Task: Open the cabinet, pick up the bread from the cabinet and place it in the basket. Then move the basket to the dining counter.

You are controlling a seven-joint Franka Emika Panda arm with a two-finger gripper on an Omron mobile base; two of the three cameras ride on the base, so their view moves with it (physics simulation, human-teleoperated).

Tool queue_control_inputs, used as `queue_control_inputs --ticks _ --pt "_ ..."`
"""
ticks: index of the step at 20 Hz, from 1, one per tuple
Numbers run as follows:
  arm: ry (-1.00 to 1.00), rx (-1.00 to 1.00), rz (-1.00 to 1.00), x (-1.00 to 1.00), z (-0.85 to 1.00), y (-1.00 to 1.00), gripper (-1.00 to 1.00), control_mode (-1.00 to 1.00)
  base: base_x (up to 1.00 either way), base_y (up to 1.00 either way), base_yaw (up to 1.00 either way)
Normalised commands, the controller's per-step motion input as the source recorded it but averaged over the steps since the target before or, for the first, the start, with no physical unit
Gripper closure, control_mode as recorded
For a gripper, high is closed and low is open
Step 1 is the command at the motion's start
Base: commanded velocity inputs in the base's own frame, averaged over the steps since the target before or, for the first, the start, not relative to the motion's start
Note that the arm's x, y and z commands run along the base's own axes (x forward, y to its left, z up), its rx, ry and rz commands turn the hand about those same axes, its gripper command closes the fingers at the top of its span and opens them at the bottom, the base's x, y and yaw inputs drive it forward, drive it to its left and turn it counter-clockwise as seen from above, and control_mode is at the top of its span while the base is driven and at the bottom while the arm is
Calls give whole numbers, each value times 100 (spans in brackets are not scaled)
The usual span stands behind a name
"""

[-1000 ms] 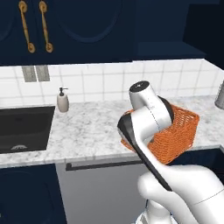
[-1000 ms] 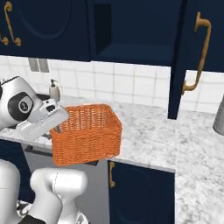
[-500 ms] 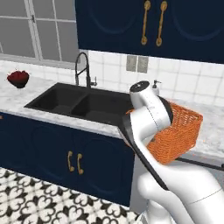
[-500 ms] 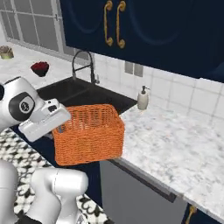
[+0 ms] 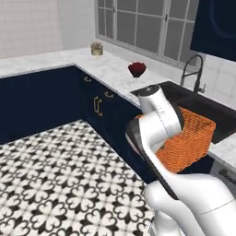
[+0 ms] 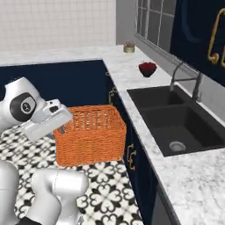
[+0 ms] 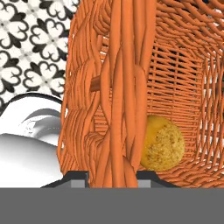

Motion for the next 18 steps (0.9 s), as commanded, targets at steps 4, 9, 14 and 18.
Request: queue_control_inputs --ticks 4,9,14,18 --pt "0 0 0 0 0 0 100 100 12 84 79" --pt "0 0 0 0 0 0 100 100 45 100 37" --pt "0 0 0 0 0 0 100 100 70 100 2" --pt "0 0 0 0 0 0 100 100 100 100 0"
